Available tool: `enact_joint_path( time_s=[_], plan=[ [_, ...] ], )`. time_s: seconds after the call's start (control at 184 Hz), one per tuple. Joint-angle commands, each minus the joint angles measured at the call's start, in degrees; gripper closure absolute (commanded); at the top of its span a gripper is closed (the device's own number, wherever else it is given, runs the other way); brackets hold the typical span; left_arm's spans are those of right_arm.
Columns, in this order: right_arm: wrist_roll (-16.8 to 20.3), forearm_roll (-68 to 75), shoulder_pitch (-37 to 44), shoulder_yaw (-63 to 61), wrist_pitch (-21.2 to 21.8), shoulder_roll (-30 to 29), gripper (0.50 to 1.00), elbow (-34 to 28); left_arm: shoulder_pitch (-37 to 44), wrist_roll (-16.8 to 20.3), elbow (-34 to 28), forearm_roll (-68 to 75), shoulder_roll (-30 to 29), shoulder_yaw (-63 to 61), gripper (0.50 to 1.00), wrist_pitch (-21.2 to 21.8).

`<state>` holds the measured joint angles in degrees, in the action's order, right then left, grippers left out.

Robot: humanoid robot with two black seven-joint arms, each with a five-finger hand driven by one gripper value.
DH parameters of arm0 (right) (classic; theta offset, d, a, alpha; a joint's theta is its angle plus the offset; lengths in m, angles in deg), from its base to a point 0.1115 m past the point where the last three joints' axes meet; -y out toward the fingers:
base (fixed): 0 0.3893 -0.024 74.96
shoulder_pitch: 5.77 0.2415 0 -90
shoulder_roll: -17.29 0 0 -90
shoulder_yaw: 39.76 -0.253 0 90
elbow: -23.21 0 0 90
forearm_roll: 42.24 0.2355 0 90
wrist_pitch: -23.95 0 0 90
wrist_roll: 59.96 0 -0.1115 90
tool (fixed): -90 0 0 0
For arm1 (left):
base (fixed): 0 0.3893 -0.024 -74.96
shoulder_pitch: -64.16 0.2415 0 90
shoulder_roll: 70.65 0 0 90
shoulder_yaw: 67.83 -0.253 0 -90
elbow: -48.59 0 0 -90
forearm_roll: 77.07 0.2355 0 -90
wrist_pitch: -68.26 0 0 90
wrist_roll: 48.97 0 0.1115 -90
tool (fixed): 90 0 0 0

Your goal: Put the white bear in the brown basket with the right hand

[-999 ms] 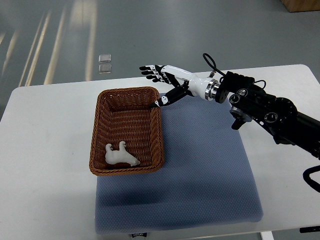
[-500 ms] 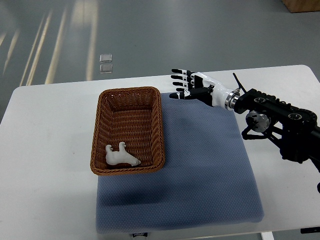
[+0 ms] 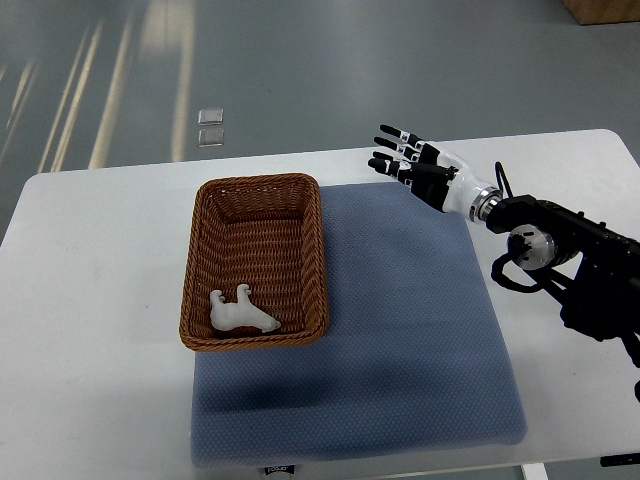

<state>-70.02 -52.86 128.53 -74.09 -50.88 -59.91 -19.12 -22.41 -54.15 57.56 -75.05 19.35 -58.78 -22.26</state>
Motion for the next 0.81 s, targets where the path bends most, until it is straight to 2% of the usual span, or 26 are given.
enact_joint_path(
  time_s=[0.0,0.407,0.619,0.804],
  plan=[
    [-0.1,0.0,-0.8,-1.0,0.0,-0.2,0.568,0.0,0.0,0.0,0.0,0.0,0.0,0.0,0.500,0.0],
    [-0.6,0.0,-2.1,-1.0,0.1,0.3,0.568,-0.3,0.0,0.0,0.0,0.0,0.0,0.0,0.500,0.0],
    [-0.6,0.1,-2.6,-1.1,2.8,1.7,0.568,-0.4,0.0,0.0,0.0,0.0,0.0,0.0,0.500,0.0],
    [-0.6,0.1,-2.7,-2.1,2.7,1.7,0.568,-0.4,0.0,0.0,0.0,0.0,0.0,0.0,0.500,0.0]
  ],
)
